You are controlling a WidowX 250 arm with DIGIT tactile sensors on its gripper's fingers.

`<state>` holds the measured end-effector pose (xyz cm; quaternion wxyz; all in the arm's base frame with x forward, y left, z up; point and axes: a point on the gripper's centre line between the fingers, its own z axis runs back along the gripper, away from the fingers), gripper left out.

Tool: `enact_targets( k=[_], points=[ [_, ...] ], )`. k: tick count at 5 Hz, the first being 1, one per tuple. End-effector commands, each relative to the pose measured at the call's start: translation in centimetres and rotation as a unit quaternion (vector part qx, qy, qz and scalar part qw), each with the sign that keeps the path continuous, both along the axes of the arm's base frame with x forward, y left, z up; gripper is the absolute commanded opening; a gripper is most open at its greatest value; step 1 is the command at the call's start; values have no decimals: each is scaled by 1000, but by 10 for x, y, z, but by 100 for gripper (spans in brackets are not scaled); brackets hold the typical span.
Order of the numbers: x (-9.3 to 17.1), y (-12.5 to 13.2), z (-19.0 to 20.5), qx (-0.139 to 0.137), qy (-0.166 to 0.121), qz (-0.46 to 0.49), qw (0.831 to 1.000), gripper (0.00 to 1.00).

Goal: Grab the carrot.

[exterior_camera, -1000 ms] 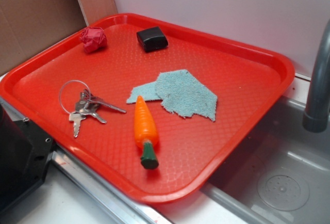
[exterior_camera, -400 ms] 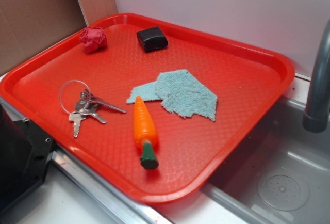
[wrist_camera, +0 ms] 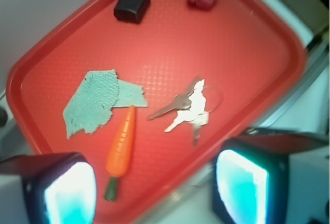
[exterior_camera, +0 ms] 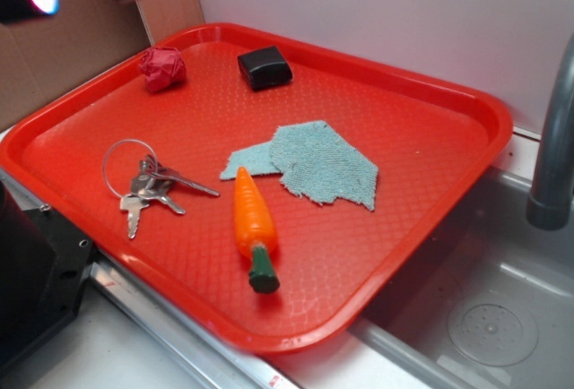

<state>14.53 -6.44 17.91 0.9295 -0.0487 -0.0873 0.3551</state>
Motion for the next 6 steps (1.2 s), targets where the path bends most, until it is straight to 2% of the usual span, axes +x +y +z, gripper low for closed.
enact_targets(
  k=[1,2,4,5,6],
  points=[
    [20,-20,-50,-4,13,56,998,100],
    [22,-28,-84,16,33,61,997,100],
    [22,-49,-132,8,53,44,998,100],
    [21,-55,-146,22,56,41,997,100],
    [18,-60,-157,24,63,42,997,0]
  ],
)
